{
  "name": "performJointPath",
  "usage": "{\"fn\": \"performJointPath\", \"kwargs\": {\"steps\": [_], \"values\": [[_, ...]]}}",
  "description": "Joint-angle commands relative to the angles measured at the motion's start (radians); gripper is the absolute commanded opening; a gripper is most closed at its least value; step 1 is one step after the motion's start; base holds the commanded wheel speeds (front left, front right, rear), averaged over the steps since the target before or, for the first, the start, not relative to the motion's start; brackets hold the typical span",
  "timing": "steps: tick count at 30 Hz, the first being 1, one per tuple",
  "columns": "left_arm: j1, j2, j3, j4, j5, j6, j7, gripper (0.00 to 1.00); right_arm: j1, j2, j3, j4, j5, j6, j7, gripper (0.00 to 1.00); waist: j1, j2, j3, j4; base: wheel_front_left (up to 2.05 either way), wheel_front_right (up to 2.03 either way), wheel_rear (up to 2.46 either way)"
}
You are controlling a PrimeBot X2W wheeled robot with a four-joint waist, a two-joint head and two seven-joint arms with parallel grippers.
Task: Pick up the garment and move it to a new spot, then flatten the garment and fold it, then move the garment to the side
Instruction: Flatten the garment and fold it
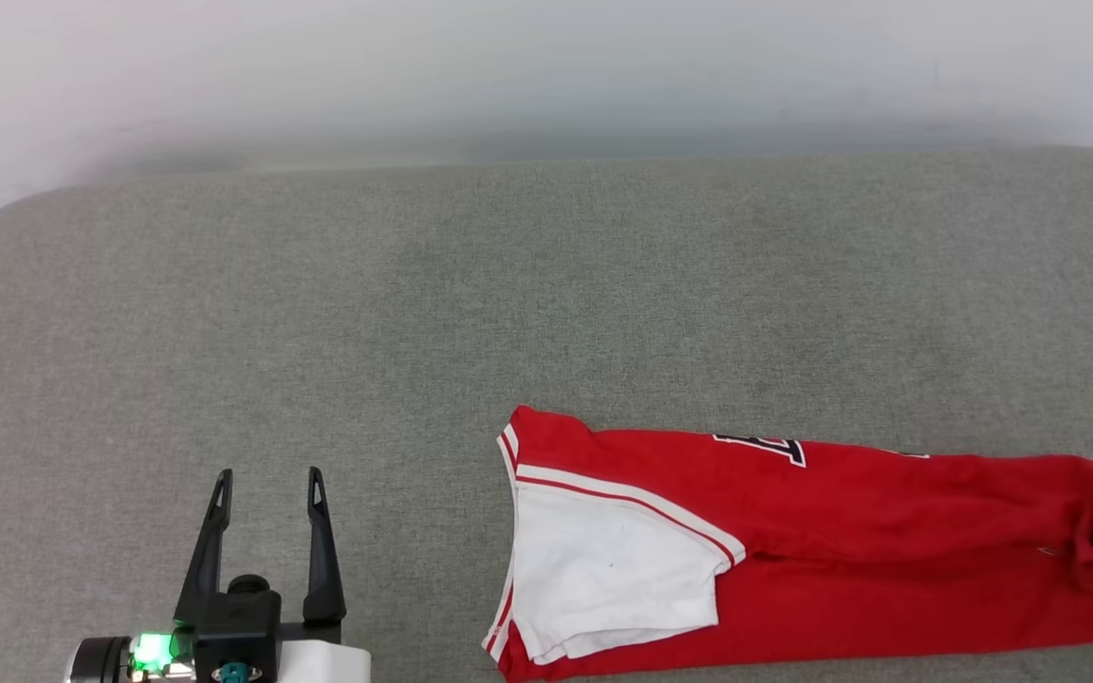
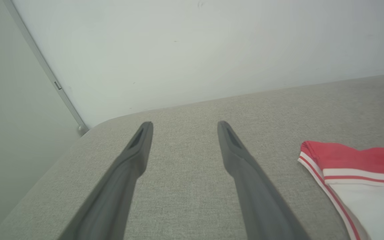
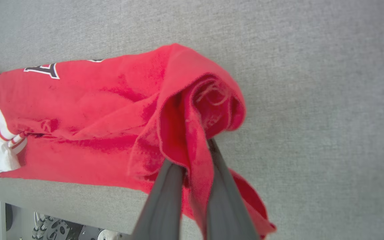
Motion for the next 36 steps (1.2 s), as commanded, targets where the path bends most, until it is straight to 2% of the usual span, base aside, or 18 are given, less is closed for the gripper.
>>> {"fn": "performJointPath", "kwargs": {"steps": [1,9,15,21,25,31,36], "values": [[0.012,-0.001,0.001,-0.002,0.007,-0.008,-0.002,1.00,0.008,-0.001,0.002,-0.044,0.000,0.000,0.013,0.00,0.0000,0.0000,-0.007,-0.001,0.00,0.00,0.00],[0.030,-0.015,0.010,-0.014,0.015,-0.015,-0.002,1.00,-0.030,0.060,0.050,-0.341,-0.052,0.000,0.110,0.00,0.0000,0.0000,-0.009,-0.008,0.00,0.00,0.00],[0.009,-0.022,0.017,-0.018,0.021,-0.015,-0.002,1.00,-0.116,0.163,0.109,-0.444,-0.144,0.000,0.203,0.00,0.0000,0.0000,0.011,-0.001,0.00,0.00,0.00],[-0.020,-0.022,0.025,-0.022,0.018,-0.024,-0.002,1.00,-0.242,0.308,0.209,-0.417,-0.236,0.000,0.266,0.00,0.0000,0.0000,0.045,0.017,0.00,0.00,0.00],[-0.037,-0.028,0.027,-0.021,0.018,-0.030,-0.002,1.00,-0.316,0.391,0.288,-0.354,-0.280,0.000,0.286,0.00,0.0000,0.0000,0.069,0.028,0.00,0.00,0.00],[-0.065,-0.036,0.022,-0.015,0.024,-0.039,-0.002,1.00,-0.374,0.459,0.397,-0.200,-0.317,0.000,0.288,0.00,0.0000,0.0000,0.101,0.050,0.00,0.00,0.00],[-0.076,-0.040,0.021,-0.012,0.025,-0.037,-0.002,1.00,-0.392,0.479,0.443,-0.118,-0.317,0.000,0.253,0.00,0.0000,0.0000,0.111,0.056,0.00,0.00,0.00]]}}
